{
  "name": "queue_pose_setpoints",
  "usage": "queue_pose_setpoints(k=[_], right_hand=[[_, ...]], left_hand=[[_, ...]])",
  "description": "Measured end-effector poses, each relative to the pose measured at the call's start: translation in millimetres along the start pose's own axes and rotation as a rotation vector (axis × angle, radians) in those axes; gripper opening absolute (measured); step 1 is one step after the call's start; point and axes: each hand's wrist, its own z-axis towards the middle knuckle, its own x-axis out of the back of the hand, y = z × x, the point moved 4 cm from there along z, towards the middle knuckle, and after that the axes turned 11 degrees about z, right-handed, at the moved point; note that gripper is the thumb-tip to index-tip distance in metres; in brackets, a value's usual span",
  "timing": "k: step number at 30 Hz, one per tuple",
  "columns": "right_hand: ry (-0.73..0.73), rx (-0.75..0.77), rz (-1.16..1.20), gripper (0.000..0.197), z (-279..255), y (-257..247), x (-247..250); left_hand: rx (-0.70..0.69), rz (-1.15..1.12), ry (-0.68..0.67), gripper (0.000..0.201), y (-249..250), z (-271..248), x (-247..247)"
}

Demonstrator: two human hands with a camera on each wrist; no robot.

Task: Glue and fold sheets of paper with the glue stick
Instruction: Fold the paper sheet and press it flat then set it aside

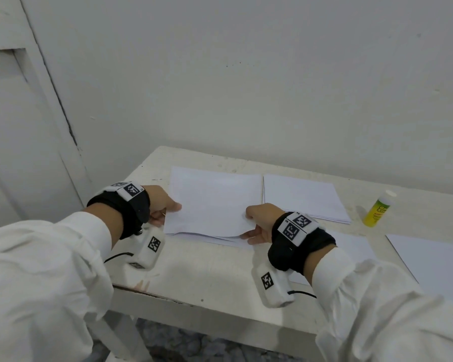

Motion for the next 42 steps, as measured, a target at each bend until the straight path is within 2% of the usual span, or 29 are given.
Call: queue_pose_setpoints(k=[6,11,15,17,18,20,23,24,25,26,28,30,37,42], right_hand=[[-0.016,-0.036,0.137,0.024,0,4,7],[-0.060,-0.041,0.178,0.028,-3,5,9],[-0.055,-0.012,0.181,0.022,-6,7,8],[-0.038,0.023,0.210,0.020,-10,10,12],[-0.031,0.044,0.218,0.023,-14,11,17],[0.006,0.078,0.206,0.029,-24,14,36],[0.137,0.129,0.174,0.018,-38,24,92],[0.180,0.140,0.171,0.021,-43,29,114],[0.217,0.139,0.170,0.024,-48,36,134],[0.255,0.128,0.165,0.023,-55,43,153],[0.325,0.086,0.132,0.020,-67,57,185],[0.358,0.034,0.085,0.016,-76,72,208],[0.398,-0.097,-0.034,0.018,-77,102,237],[0.378,-0.135,-0.078,0.021,-74,103,239]], left_hand=[[-0.019,-0.139,-0.068,0.032,6,-11,1],[-0.022,-0.371,-0.062,0.021,7,-11,2],[-0.059,-0.373,0.022,0.019,4,-21,8],[-0.094,-0.358,-0.037,0.010,9,-29,3],[-0.112,-0.353,-0.076,0.011,15,-34,-1],[-0.153,-0.365,-0.098,0.026,32,-43,-12],[-0.244,-0.353,0.004,0.061,65,-51,-41],[-0.277,-0.303,0.043,0.074,76,-54,-54],[-0.315,-0.242,0.054,0.077,88,-57,-70],[-0.351,-0.183,0.041,0.068,100,-62,-87],[-0.414,-0.033,-0.003,0.039,118,-65,-119],[-0.451,0.104,-0.021,0.023,132,-68,-143],[-0.423,0.308,-0.179,0.027,141,-69,-182],[-0.416,0.398,-0.206,0.024,141,-66,-186]])
